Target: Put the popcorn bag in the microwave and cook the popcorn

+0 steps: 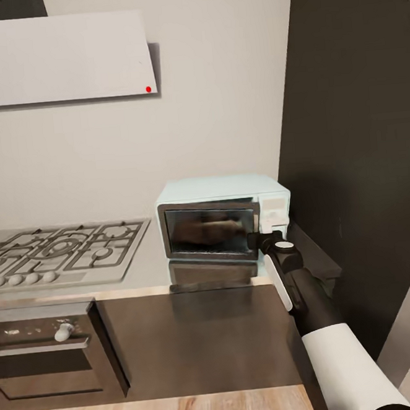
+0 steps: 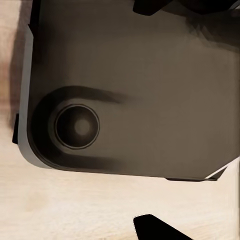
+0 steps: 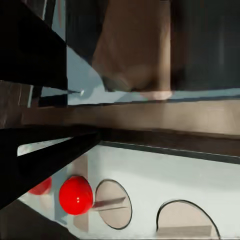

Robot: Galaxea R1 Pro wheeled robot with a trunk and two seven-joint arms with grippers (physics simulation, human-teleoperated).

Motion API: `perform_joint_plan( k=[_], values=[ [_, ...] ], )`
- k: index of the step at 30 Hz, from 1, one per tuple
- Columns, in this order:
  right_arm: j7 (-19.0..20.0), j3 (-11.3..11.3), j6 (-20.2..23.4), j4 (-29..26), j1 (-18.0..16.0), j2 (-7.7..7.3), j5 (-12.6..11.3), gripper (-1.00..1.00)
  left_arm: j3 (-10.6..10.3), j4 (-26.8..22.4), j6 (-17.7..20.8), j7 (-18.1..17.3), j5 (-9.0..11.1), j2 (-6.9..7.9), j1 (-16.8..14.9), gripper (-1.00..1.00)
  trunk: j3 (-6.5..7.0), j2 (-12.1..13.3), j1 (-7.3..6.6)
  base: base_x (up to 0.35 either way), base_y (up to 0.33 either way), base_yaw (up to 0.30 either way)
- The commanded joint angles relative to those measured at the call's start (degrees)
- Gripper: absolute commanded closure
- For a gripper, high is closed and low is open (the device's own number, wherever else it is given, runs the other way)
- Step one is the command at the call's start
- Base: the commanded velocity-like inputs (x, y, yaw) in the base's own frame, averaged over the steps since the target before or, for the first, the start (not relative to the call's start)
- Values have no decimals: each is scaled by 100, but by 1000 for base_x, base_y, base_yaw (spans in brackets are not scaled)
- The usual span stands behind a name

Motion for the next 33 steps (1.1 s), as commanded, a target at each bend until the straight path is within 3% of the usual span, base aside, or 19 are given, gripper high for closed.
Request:
perform_joint_plan(
  k=[1, 15, 27, 28, 33],
  values=[
    [-4, 17, 8, -5, -4, 3, -145, 100, -6, 0, -13, 0, 47, -1, -2, -100, -5, -4, -3, -251, 87, 0],
    [6, 17, 17, -14, -4, -6, -124, 100, -21, 0, -13, 0, 50, 0, 1, -100, -5, -4, -3, -143, 2, 0],
    [25, 18, 25, -14, -4, -6, -117, 100, -23, 0, -13, 0, 50, 0, -1, -100, -5, -4, -3, -10, 0, 0],
    [24, 18, 25, -19, -4, -6, -117, -100, -23, 0, -13, 0, 50, 0, -3, -100, -5, -4, -3, 0, 0, 0],
    [65, 19, 97, -64, -4, -6, -121, -100, -23, 0, -13, 0, 50, 0, -2, -100, -5, -4, -3, 0, 0, 0]
  ],
)
